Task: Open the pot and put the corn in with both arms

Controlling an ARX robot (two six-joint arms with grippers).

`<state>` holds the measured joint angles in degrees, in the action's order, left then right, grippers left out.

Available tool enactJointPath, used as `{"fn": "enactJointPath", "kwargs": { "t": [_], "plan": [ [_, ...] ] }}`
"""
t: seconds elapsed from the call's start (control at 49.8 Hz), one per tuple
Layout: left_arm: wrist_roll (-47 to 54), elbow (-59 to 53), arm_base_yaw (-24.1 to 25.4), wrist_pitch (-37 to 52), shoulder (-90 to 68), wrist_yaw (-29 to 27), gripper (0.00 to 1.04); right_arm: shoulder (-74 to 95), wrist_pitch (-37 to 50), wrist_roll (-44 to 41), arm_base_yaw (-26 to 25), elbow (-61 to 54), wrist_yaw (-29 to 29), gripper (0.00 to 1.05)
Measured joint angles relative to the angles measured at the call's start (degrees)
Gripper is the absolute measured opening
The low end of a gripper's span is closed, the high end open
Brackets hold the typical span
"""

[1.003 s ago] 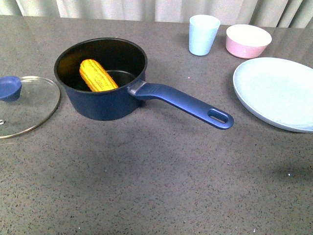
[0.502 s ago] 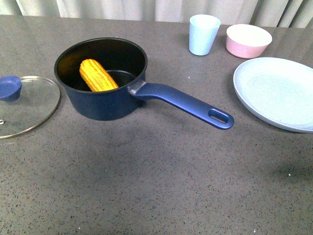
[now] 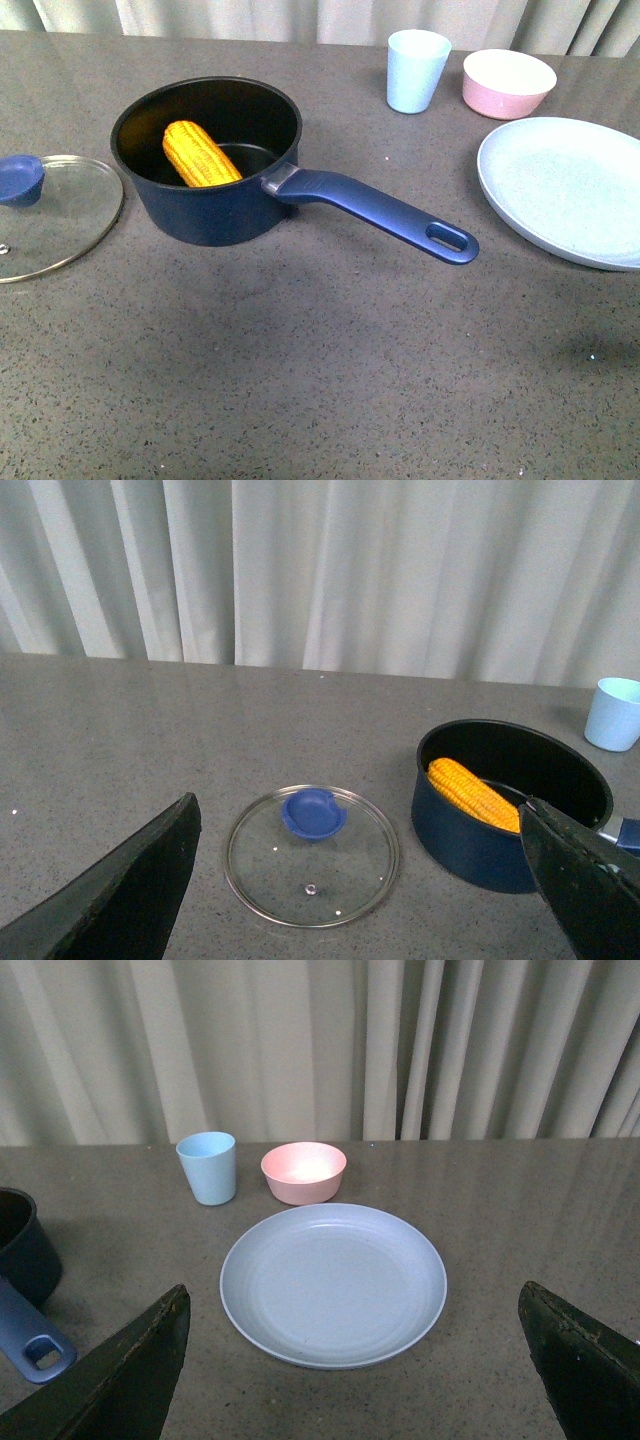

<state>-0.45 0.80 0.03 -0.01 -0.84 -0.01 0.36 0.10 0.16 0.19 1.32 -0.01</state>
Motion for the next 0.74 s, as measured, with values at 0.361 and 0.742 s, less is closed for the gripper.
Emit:
{"fn": "enactJointPath", "kwargs": {
  "t": [0.361, 0.742],
  "plan": [
    [0.0, 0.0, 0.0, 0.0, 0.0, 0.0, 0.96, 0.0, 0.0, 0.0, 0.0, 0.0, 0.0, 0.96],
    [0.0, 0.0, 0.0, 0.0, 0.0, 0.0, 0.96, 0.0, 0.0, 0.0, 0.0, 0.0, 0.0, 0.96]
  ]
}}
